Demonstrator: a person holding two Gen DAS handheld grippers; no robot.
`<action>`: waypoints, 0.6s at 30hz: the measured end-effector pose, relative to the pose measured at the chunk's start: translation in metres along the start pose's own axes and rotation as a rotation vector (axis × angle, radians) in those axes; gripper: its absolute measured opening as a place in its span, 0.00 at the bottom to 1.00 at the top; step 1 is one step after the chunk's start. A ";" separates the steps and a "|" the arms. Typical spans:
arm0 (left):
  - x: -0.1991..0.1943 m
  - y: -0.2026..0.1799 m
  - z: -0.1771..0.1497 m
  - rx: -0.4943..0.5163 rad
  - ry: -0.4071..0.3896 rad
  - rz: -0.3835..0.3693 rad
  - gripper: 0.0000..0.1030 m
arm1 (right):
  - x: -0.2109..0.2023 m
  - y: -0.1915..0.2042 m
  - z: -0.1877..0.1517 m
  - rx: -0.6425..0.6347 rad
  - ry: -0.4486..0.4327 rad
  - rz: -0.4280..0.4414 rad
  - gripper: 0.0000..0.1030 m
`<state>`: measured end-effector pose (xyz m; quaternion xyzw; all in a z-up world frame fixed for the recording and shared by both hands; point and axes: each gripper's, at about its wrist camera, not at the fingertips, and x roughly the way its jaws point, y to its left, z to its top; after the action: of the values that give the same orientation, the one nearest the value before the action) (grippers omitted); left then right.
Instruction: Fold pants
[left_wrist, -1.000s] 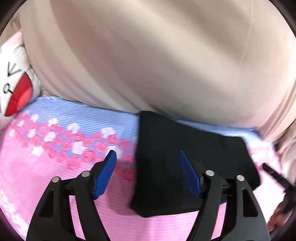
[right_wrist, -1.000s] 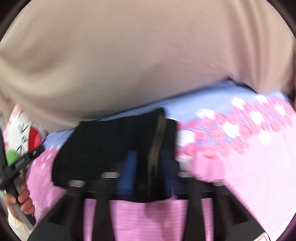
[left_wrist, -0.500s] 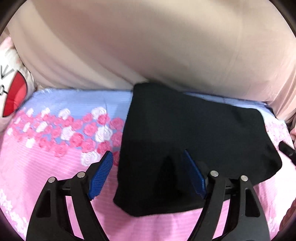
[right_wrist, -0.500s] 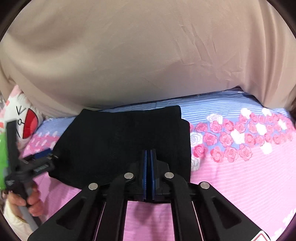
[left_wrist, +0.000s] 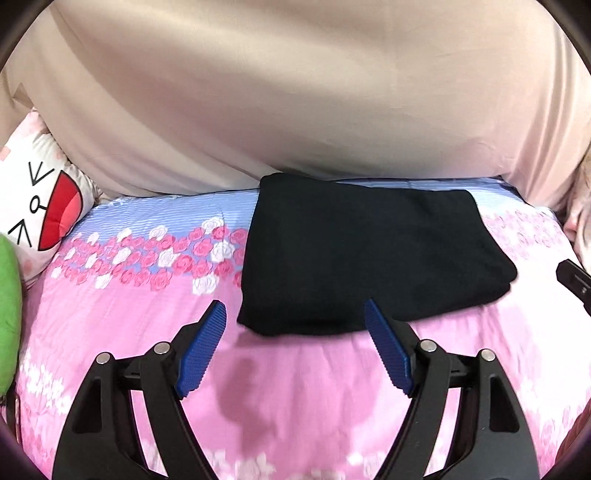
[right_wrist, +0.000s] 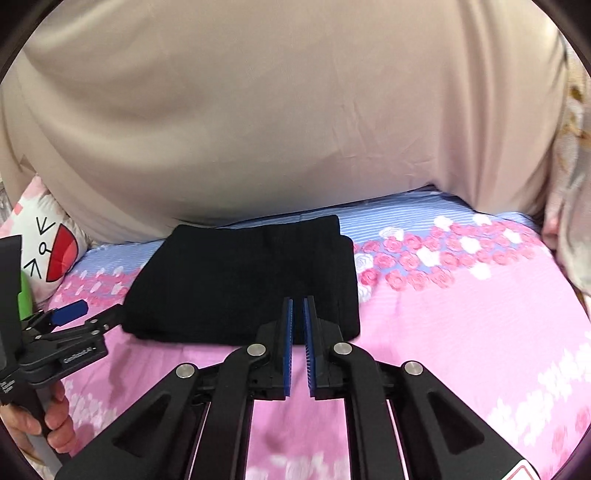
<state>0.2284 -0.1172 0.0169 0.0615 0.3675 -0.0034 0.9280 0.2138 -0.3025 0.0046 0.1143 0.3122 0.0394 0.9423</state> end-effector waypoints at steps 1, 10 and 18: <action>-0.006 -0.002 -0.005 0.008 -0.003 0.001 0.73 | -0.005 0.000 -0.005 0.004 -0.006 -0.004 0.07; -0.047 -0.013 -0.049 0.024 0.022 -0.018 0.74 | -0.043 0.007 -0.059 0.029 0.018 0.027 0.07; -0.061 -0.010 -0.086 -0.017 0.056 -0.029 0.74 | -0.060 0.013 -0.092 0.024 0.030 0.007 0.07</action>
<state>0.1248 -0.1191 -0.0047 0.0483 0.3940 -0.0121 0.9177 0.1108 -0.2809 -0.0288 0.1263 0.3261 0.0408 0.9360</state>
